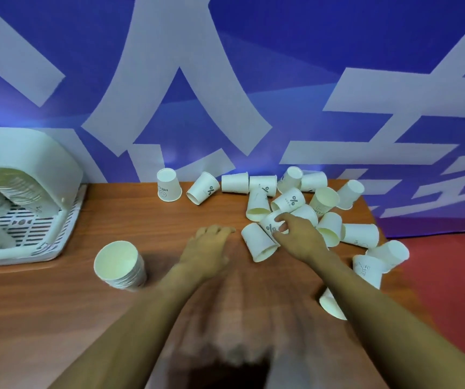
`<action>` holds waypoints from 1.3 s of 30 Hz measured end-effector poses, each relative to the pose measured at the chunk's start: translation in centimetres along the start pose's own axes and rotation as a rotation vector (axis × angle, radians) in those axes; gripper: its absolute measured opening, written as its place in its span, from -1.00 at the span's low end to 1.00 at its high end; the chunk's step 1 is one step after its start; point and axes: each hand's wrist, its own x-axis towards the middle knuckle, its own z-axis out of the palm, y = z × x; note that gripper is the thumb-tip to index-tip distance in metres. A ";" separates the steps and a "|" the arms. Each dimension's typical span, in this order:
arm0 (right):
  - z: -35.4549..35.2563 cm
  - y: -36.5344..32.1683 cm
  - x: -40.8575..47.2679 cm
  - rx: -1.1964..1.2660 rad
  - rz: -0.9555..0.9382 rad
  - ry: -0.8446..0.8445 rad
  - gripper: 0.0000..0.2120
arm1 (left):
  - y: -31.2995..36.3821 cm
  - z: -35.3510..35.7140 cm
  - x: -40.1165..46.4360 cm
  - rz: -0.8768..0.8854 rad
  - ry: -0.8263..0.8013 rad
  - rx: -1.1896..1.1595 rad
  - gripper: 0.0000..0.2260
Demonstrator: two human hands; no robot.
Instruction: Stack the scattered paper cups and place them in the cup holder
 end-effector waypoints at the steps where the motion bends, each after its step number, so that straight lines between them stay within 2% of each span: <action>1: -0.2 0.8 0.8 0.004 -0.008 0.001 -0.62 | 0.8 0.5 0.9 -0.004 -0.014 0.022 -0.43; 11: 0.9 4.9 8.3 0.005 -0.094 -0.079 -0.46 | 4.5 4.7 7.7 0.011 -0.156 0.251 -0.40; 17: 2.8 5.7 10.3 -0.037 -0.077 -0.078 -0.33 | 4.5 6.5 10.4 0.089 -0.129 0.458 -0.27; 24: 3.8 5.9 11.2 -0.088 -0.072 -0.100 -0.28 | 4.0 8.4 11.4 0.170 -0.169 0.574 -0.26; 33: 4.1 5.3 11.1 -0.190 -0.041 -0.140 -0.28 | 3.5 8.3 11.2 0.162 -0.125 0.483 -0.36; 39: 2.7 4.4 9.8 -0.148 -0.035 -0.125 -0.23 | 2.3 6.7 8.7 0.061 -0.104 0.246 -0.43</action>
